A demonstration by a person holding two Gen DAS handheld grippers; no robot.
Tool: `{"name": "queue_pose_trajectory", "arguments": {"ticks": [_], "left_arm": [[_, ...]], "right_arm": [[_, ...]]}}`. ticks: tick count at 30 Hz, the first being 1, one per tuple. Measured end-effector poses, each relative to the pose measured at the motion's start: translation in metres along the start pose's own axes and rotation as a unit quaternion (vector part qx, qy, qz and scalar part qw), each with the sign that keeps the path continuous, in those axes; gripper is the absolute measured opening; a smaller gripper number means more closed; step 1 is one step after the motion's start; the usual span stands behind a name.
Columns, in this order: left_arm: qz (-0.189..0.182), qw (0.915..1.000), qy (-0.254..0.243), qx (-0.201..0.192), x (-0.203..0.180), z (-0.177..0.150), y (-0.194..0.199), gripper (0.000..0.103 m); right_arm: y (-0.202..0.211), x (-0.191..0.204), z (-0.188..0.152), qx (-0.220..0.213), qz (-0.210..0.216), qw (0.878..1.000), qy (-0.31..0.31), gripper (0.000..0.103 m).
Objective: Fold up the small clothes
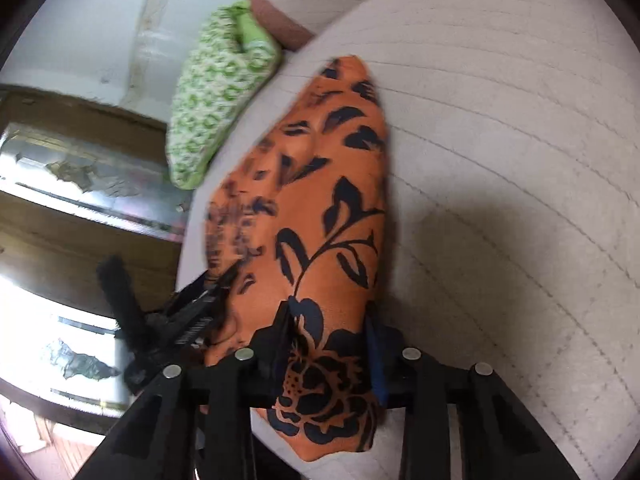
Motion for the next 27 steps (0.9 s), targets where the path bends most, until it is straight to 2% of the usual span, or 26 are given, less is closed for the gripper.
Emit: {"name": "queue_pose_trajectory", "arguments": {"ticks": [2, 4, 5, 6, 7, 9, 11, 12, 13, 15, 17, 18, 19, 20, 21, 22, 23, 25, 27], "left_arm": [[0.002, 1.0, 0.0, -0.002, 0.001, 0.001, 0.0, 0.079], [-0.001, 1.0, 0.002, -0.004, 0.001, 0.0, 0.0, 0.079], [-0.005, 1.0, 0.007, -0.006, 0.001, -0.001, 0.0, 0.079], [-0.006, 0.9999, 0.009, -0.007, 0.002, -0.001, -0.001, 0.079], [-0.006, 0.9999, 0.009, -0.007, 0.002, -0.001, 0.0, 0.079], [-0.008, 0.9999, 0.012, -0.009, 0.002, -0.001, -0.001, 0.08], [-0.012, 0.9997, 0.016, -0.01, 0.003, -0.002, -0.001, 0.081], [-0.012, 0.9997, 0.017, -0.011, 0.003, -0.001, -0.002, 0.081], [-0.013, 0.9997, 0.019, -0.01, 0.004, -0.002, -0.002, 0.081], [-0.017, 0.9995, 0.022, -0.014, 0.004, -0.004, -0.001, 0.081], [-0.017, 0.9994, 0.024, -0.015, 0.005, -0.003, -0.003, 0.083], [-0.019, 0.9994, 0.027, -0.014, 0.004, -0.003, -0.004, 0.083], [-0.017, 0.9994, 0.027, -0.013, 0.005, -0.003, -0.005, 0.083], [-0.019, 0.9993, 0.028, -0.016, 0.006, -0.002, -0.003, 0.083], [-0.027, 0.999, 0.031, -0.017, 0.007, -0.001, -0.001, 0.083], [-0.034, 0.9986, 0.037, -0.018, 0.008, -0.001, 0.002, 0.083], [-0.048, 0.9975, 0.047, -0.023, 0.011, 0.0, 0.011, 0.082], [-0.069, 0.9943, 0.066, -0.047, 0.016, 0.0, 0.033, 0.082], [-0.097, 0.9886, 0.089, -0.072, 0.021, -0.007, 0.057, 0.082]], "right_arm": [[0.002, 0.008, -0.003, -0.007, 0.001, 1.0, 0.021, 0.035], [0.012, 0.016, -0.004, -0.004, 0.016, 0.999, 0.027, 0.043], [0.017, 0.017, -0.001, -0.005, 0.023, 1.0, 0.017, 0.054], [0.024, 0.02, 0.007, -0.019, 0.036, 0.999, 0.01, 0.072], [0.031, 0.022, 0.016, -0.038, 0.044, 0.998, 0.006, 0.078], [0.032, 0.022, 0.036, -0.051, 0.053, 0.997, -0.018, 0.079], [0.004, 0.017, 0.048, -0.008, 0.048, 0.998, -0.05, 0.079], [-0.013, 0.014, 0.047, 0.019, 0.038, 0.998, -0.053, 0.065], [-0.025, 0.013, 0.042, 0.037, 0.026, 0.998, -0.051, 0.034], [-0.015, 0.029, 0.037, 0.003, 0.001, 1.0, -0.003, 0.032], [-0.012, 0.035, 0.034, -0.022, -0.015, 1.0, 0.015, 0.032], [-0.024, 0.027, 0.036, -0.015, -0.038, 0.999, 0.014, 0.032], [-0.03, 0.021, 0.036, -0.011, -0.034, 0.999, 0.008, 0.034], [-0.028, 0.022, 0.037, -0.011, -0.013, 1.0, -0.003, 0.035], [-0.024, 0.023, 0.037, -0.016, -0.018, 1.0, -0.002, 0.042], [-0.016, 0.024, 0.037, -0.032, -0.039, 0.999, 0.003, 0.06], [-0.008, 0.028, 0.037, -0.048, -0.053, 0.997, 0.015, 0.066], [0.01, 0.044, 0.034, -0.077, -0.053, 0.995, 0.046, 0.067], [0.029, 0.061, 0.028, -0.093, -0.031, 0.993, 0.072, 0.067]]}}
Point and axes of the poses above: each gripper's, at about its wrist camera, not at the fingertips, and y roughly against the way its jaws point, x to its left, z to its top, the point moved 9 cm from there along -y, roughly the way its jaws point, and after that the axes turned 15 degrees about -y, right-handed, at the moved point
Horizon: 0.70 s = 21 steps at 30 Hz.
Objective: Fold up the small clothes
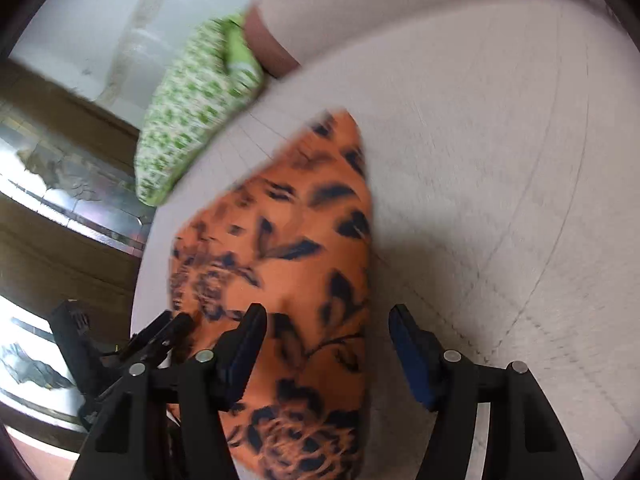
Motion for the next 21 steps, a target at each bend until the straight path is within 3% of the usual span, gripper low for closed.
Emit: {"name": "queue_pose_trajectory", "arguments": {"ticks": [5, 7, 8, 9, 11, 12, 16, 18, 21], "left_arm": [[-0.076, 0.992, 0.101, 0.01, 0.005, -0.041, 0.025, 0.077], [-0.086, 0.9911, 0.098, 0.024, -0.001, -0.054, 0.017, 0.056], [-0.089, 0.9895, 0.099, 0.054, -0.004, -0.066, 0.004, 0.024], [-0.111, 0.9825, 0.13, 0.074, -0.004, -0.077, -0.009, 0.023], [-0.141, 0.9715, 0.181, 0.06, 0.005, -0.08, -0.012, 0.022], [-0.145, 0.9702, 0.184, 0.061, 0.006, -0.079, -0.012, 0.022], [-0.123, 0.9799, 0.142, 0.067, -0.001, -0.061, -0.004, 0.033], [-0.119, 0.9847, 0.124, 0.03, -0.002, -0.034, 0.011, 0.06], [-0.098, 0.9904, 0.098, 0.002, -0.004, 0.012, 0.007, 0.064]], "right_arm": [[-0.006, 0.048, -0.017, 0.018, 0.055, 0.997, 0.055, 0.068], [-0.026, 0.04, -0.026, 0.046, 0.047, 0.997, 0.05, 0.068], [-0.038, 0.033, -0.029, 0.061, 0.04, 0.996, 0.046, 0.069], [-0.045, 0.024, -0.031, 0.067, 0.039, 0.996, 0.034, 0.069], [-0.044, 0.024, -0.028, 0.062, 0.059, 0.996, 0.019, 0.069], [-0.043, 0.024, -0.026, 0.065, 0.062, 0.996, 0.012, 0.069], [-0.042, 0.018, -0.025, 0.076, 0.064, 0.995, 0.006, 0.069], [-0.037, 0.017, -0.029, 0.076, 0.066, 0.995, 0.011, 0.069], [-0.043, 0.022, -0.029, 0.079, 0.072, 0.994, 0.012, 0.069]]}}
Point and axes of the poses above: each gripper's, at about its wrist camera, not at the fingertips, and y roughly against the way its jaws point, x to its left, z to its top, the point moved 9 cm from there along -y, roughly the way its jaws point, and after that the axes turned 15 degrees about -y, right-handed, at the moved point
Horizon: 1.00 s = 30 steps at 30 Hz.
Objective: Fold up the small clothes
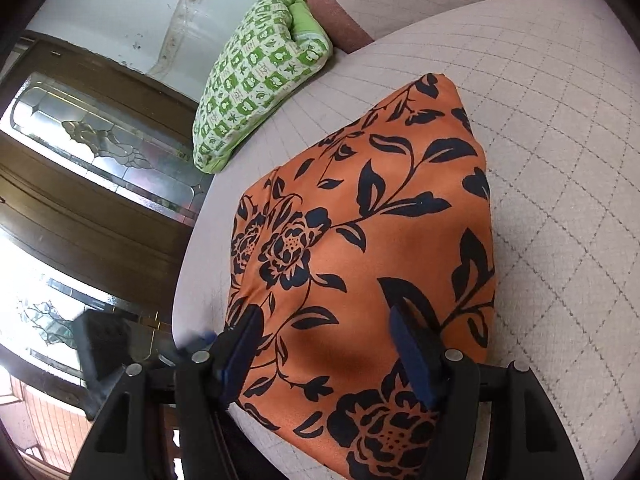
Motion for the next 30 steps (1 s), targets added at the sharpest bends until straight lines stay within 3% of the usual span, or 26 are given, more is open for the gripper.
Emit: {"name": "queue_pose_trajectory", "arguments": {"ticks": [2, 3, 5, 8, 11, 13, 14, 15, 17, 19, 20, 22, 25, 27, 30], "left_arm": [[0.005, 0.9999, -0.01, 0.012, -0.009, 0.029, -0.025, 0.064], [0.004, 0.9995, -0.012, 0.028, -0.013, 0.037, -0.044, 0.054], [0.013, 0.9959, -0.007, 0.09, -0.006, 0.034, -0.087, 0.023], [-0.013, 0.9959, 0.001, 0.089, 0.004, 0.033, -0.104, 0.024], [0.009, 0.9962, -0.038, 0.079, -0.007, 0.041, -0.094, 0.026], [0.007, 0.9963, -0.055, 0.066, -0.022, 0.043, -0.082, 0.034], [0.004, 0.9966, -0.058, 0.059, -0.027, 0.044, -0.079, 0.045], [0.009, 0.9969, -0.06, 0.051, -0.032, 0.044, -0.074, 0.046], [0.016, 0.9967, -0.065, 0.047, -0.036, 0.039, -0.074, 0.046], [0.039, 0.994, -0.065, 0.079, -0.033, 0.025, -0.09, 0.04], [0.034, 0.9939, -0.048, 0.094, -0.028, 0.017, -0.102, 0.037], [0.028, 0.9958, -0.017, 0.085, -0.025, 0.018, -0.101, 0.037], [0.073, 0.9938, -0.051, 0.065, -0.041, 0.03, -0.088, 0.038], [0.087, 0.9928, -0.065, 0.049, -0.048, 0.035, -0.073, 0.054], [0.132, 0.9883, -0.073, 0.025, -0.048, 0.037, -0.054, 0.064]], "right_arm": [[0.0, -0.001, 0.001, 0.003, 0.001, 1.0, -0.002, 0.069], [0.0, -0.001, 0.001, 0.005, 0.002, 1.0, -0.002, 0.069], [0.001, -0.002, 0.001, 0.008, 0.005, 1.0, -0.003, 0.069], [0.001, -0.003, 0.001, 0.013, 0.012, 1.0, -0.003, 0.069], [0.001, -0.004, 0.001, 0.015, 0.014, 1.0, -0.001, 0.069], [0.001, -0.004, 0.001, 0.015, 0.013, 1.0, 0.001, 0.069], [0.001, -0.004, 0.001, 0.015, 0.015, 1.0, 0.001, 0.069], [0.001, -0.004, 0.001, 0.016, 0.016, 1.0, 0.0, 0.069], [0.002, -0.005, 0.001, 0.015, 0.018, 1.0, -0.007, 0.069], [0.001, -0.005, 0.001, 0.014, 0.015, 1.0, -0.005, 0.069], [0.001, -0.004, 0.001, 0.014, 0.013, 1.0, -0.005, 0.069], [0.001, -0.003, 0.001, 0.017, 0.007, 1.0, -0.001, 0.069], [0.008, 0.001, 0.002, 0.013, -0.003, 1.0, 0.001, 0.069], [0.019, 0.006, 0.003, -0.01, -0.006, 1.0, 0.008, 0.07], [0.034, 0.011, -0.001, -0.04, -0.018, 0.999, 0.029, 0.072]]}}
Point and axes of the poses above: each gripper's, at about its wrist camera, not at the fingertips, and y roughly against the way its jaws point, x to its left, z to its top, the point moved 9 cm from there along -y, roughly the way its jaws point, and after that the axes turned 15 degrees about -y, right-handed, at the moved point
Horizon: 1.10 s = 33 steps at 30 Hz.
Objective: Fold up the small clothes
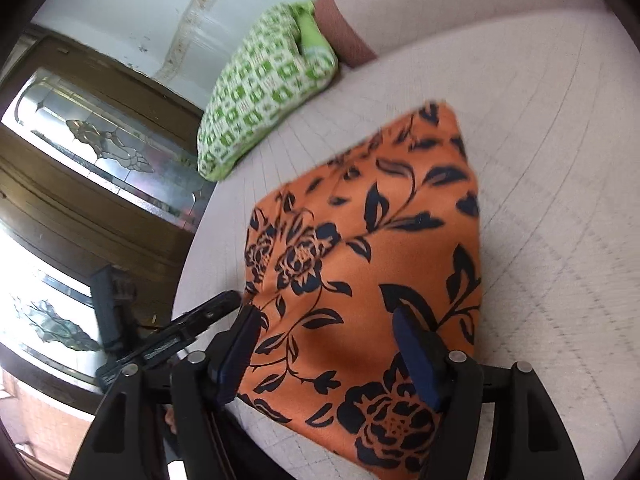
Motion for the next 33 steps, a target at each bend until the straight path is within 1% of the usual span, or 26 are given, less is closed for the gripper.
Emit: {"name": "queue_pose_trajectory", "arguments": {"ticks": [2, 4, 6, 8, 13, 14, 16, 18, 21, 22, 23, 24, 27, 29, 30, 31, 33], "left_arm": [[0.011, 0.9999, -0.007, -0.006, 0.001, -0.002, 0.009, 0.064], [0.022, 0.9997, -0.01, -0.003, 0.003, -0.008, 0.015, 0.064], [0.024, 0.9997, -0.009, -0.003, 0.009, -0.012, 0.021, 0.064], [0.032, 0.9994, -0.01, -0.003, 0.007, -0.014, 0.023, 0.064], [0.037, 0.9992, -0.012, -0.002, 0.007, -0.015, 0.027, 0.065], [0.041, 0.9991, -0.013, -0.003, 0.007, -0.015, 0.029, 0.065], [0.044, 0.9989, -0.012, -0.004, 0.007, -0.015, 0.03, 0.07], [0.046, 0.9989, -0.013, -0.005, 0.007, -0.014, 0.03, 0.071], [0.031, 0.9995, -0.008, -0.004, 0.009, -0.013, 0.025, 0.071], [0.022, 0.9997, -0.002, -0.004, 0.012, -0.013, 0.022, 0.072], [0.015, 0.9999, 0.004, -0.003, 0.015, -0.013, 0.02, 0.076], [0.007, 0.9999, 0.014, -0.004, 0.02, -0.013, 0.016, 0.079], [-0.026, 0.9983, 0.051, -0.001, 0.036, -0.012, 0.0, 0.079], [-0.054, 0.9964, 0.065, 0.01, 0.039, -0.012, -0.013, 0.079], [-0.06, 0.9959, 0.067, 0.012, 0.04, -0.012, -0.019, 0.079], [-0.064, 0.9956, 0.067, 0.016, 0.041, -0.013, -0.026, 0.079], [-0.061, 0.9947, 0.072, 0.043, 0.042, -0.02, -0.039, 0.079]], "right_arm": [[0.009, -0.001, -0.004, -0.01, -0.008, 1.0, 0.006, 0.072], [0.016, -0.006, -0.011, -0.014, -0.014, 1.0, 0.004, 0.072], [0.021, -0.015, -0.015, -0.017, -0.019, 1.0, -0.006, 0.072], [0.026, -0.025, -0.019, -0.02, -0.022, 0.999, -0.021, 0.072], [0.037, -0.044, -0.022, -0.031, -0.022, 0.998, -0.046, 0.072], [0.04, -0.046, -0.022, -0.033, -0.023, 0.998, -0.048, 0.072], [0.042, -0.049, -0.018, -0.037, -0.023, 0.998, -0.051, 0.072], [0.044, -0.05, -0.015, -0.041, -0.021, 0.998, -0.053, 0.072], [0.042, -0.053, -0.006, -0.043, -0.021, 0.997, -0.056, 0.074], [0.039, -0.054, -0.003, -0.042, -0.023, 0.997, -0.058, 0.074], [0.036, -0.056, 0.003, -0.04, -0.025, 0.997, -0.059, 0.074], [0.033, -0.057, 0.007, -0.04, -0.025, 0.997, -0.059, 0.074], [0.021, -0.059, 0.025, -0.033, -0.019, 0.997, -0.068, 0.074], [0.008, -0.06, 0.037, -0.023, -0.018, 0.997, -0.076, 0.075], [0.0, -0.061, 0.042, -0.019, -0.018, 0.997, -0.079, 0.075], [-0.009, -0.061, 0.044, -0.012, -0.017, 0.997, -0.081, 0.076], [-0.034, -0.068, 0.044, 0.018, -0.039, 0.995, -0.088, 0.077]]}}
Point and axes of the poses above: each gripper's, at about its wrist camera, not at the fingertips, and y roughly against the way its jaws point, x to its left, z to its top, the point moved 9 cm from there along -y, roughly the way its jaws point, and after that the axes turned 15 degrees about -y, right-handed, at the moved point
